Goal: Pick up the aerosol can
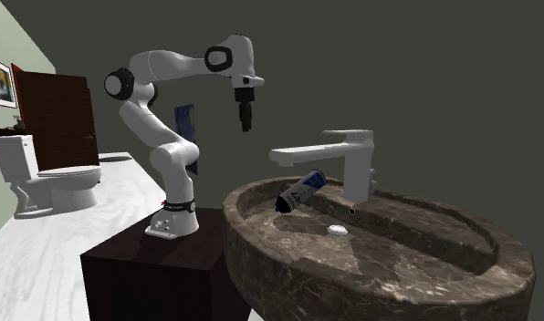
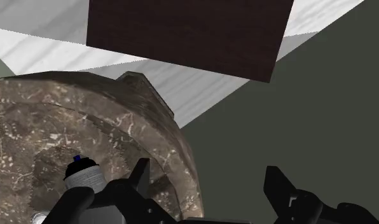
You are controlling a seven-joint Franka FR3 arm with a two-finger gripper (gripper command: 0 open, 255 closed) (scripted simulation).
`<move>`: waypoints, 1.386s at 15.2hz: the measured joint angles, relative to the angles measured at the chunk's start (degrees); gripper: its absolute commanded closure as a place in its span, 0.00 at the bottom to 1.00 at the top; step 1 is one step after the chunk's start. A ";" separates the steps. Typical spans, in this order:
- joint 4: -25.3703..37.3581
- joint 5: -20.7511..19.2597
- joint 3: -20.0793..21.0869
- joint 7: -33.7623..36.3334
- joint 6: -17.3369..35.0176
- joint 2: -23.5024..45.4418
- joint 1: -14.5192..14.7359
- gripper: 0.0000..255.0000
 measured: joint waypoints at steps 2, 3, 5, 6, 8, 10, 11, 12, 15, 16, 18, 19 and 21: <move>-0.98 -0.32 -0.38 -0.83 1.09 -0.34 0.03 0.00; -1.84 -0.88 -1.08 -2.23 2.72 -0.30 0.05 0.00; -4.97 -2.10 -2.73 -5.63 7.84 -0.08 0.15 0.00; -6.59 -2.76 -3.73 -7.52 10.67 0.11 0.17 0.00; -9.01 -4.06 -5.89 -11.41 15.53 0.40 0.19 0.00; -11.56 -5.02 -7.89 -15.07 21.21 1.41 0.45 0.00; -12.13 -5.42 -9.04 -16.99 24.14 2.68 0.68 0.00; -13.42 -5.85 -10.31 -19.04 27.19 3.37 0.80 0.00; -14.26 -6.26 -14.00 -25.01 35.74 7.79 2.06 0.00; -14.43 -6.21 -15.37 -27.16 38.66 9.48 2.63 0.00; -14.55 -5.57 -18.20 -31.56 44.46 13.03 4.22 0.00; -14.30 -4.97 -19.68 -33.87 47.19 14.89 5.24 0.00; -13.19 -3.12 -23.13 -39.10 52.03 18.71 7.78 0.00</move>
